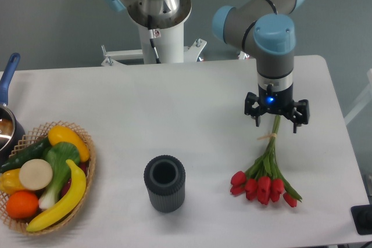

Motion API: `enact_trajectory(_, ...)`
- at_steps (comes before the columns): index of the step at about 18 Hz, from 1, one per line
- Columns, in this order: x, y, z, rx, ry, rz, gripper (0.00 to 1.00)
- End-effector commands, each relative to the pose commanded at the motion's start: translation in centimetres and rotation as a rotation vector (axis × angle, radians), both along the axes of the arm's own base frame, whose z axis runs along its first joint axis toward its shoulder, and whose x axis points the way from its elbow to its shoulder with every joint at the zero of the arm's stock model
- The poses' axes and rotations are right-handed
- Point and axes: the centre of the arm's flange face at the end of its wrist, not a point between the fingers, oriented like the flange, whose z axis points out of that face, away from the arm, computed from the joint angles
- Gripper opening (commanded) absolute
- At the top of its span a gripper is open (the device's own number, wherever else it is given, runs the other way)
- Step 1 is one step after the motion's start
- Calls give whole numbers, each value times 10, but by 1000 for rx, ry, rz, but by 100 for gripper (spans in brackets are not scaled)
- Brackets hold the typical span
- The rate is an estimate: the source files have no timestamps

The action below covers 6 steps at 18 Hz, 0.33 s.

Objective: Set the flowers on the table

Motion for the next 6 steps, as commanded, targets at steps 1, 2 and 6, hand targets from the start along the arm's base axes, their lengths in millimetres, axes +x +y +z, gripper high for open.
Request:
enact_trajectory(1,-1,-2,-1,-20,0,-48,100)
enact_trajectory(2,-4,-7,-2,-33,2,-72,100)
enact_trajectory(6,-10,-20,-10,-34,-14,-71,100)
